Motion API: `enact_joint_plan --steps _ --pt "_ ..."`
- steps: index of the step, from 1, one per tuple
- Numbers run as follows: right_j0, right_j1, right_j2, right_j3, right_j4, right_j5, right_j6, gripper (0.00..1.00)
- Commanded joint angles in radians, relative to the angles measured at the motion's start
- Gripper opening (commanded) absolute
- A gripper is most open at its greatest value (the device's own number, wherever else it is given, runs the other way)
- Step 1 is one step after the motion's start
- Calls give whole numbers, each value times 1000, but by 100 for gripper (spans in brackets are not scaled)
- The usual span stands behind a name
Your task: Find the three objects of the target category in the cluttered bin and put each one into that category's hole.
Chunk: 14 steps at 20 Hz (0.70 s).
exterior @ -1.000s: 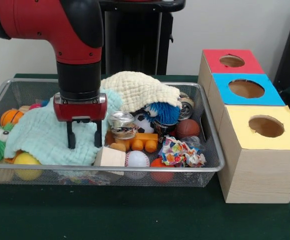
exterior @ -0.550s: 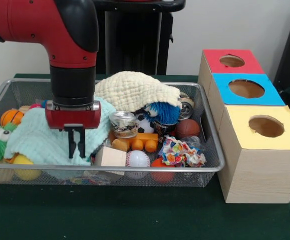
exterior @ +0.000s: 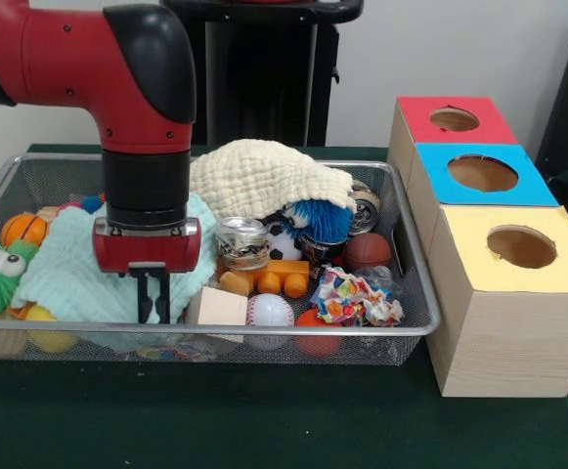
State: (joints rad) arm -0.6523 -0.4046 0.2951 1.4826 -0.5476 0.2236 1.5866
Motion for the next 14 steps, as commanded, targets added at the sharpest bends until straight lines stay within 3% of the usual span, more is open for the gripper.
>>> enact_joint_plan --steps 1,6,14 --pt "3 70 -16 52 -54 88 -9 0" --pt "34 -45 -63 167 -50 68 48 0" --pt "-24 -191 -26 312 -3 108 35 0"
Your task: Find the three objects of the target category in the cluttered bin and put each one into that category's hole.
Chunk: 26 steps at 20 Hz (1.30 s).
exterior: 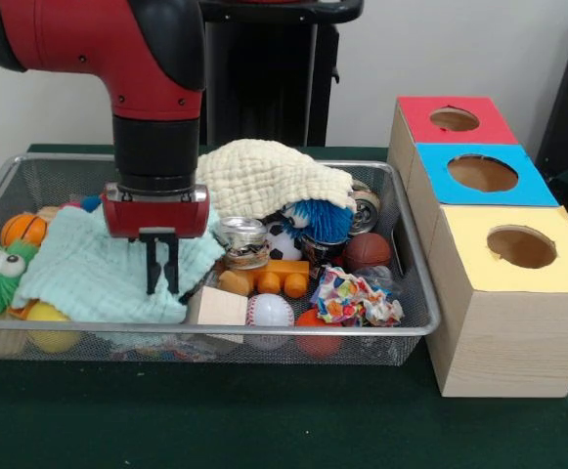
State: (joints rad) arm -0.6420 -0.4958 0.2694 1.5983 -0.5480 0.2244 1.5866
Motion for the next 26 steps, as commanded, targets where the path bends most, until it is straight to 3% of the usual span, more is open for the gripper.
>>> enact_joint_plan --steps 1,13,18,23,26 --pt "-42 -118 4 214 3 111 34 0" --pt "-114 -352 53 410 85 171 22 0" --pt "-182 -456 109 484 135 207 -22 0" --pt "-239 -605 151 568 202 234 -57 0" --pt "-268 -645 175 590 237 254 -77 0"
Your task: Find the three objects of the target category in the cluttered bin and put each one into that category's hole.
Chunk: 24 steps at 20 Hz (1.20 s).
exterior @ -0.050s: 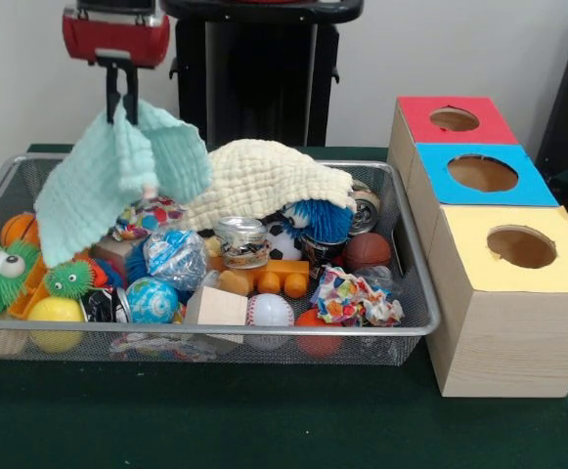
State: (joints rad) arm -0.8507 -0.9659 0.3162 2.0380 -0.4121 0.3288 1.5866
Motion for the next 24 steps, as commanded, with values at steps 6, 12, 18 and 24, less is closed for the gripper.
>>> enact_joint_plan --steps 6,12,18,24 --pt "-136 -279 181 214 186 185 -142 0" --pt "-180 -341 210 245 230 205 -176 0" --pt "-199 -351 230 268 227 190 -158 0" --pt "-223 -386 249 289 248 201 -173 0"
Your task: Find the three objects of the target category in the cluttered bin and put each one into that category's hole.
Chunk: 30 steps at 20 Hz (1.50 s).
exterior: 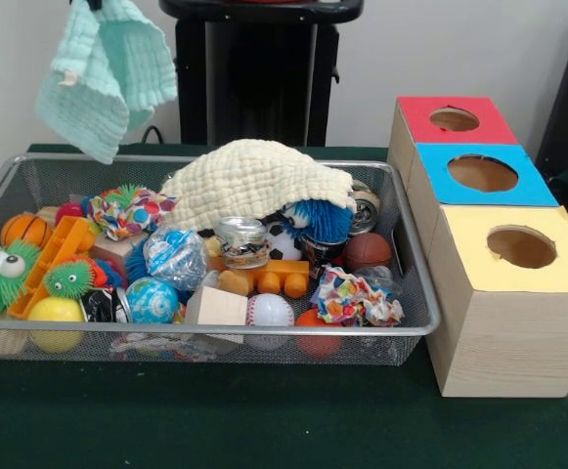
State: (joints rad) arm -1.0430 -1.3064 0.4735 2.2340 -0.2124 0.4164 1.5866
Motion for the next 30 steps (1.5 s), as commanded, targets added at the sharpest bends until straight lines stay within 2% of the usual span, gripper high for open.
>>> enact_joint_plan --steps 1,12,19,25,30 --pt "-38 -44 97 96 48 111 -176 0" --pt "-142 56 159 92 -32 64 -170 0" --pt "-183 130 185 37 -84 77 -171 0" --pt "-199 217 182 -28 -169 78 -167 0" --pt "-216 225 194 -32 -210 66 -151 0"
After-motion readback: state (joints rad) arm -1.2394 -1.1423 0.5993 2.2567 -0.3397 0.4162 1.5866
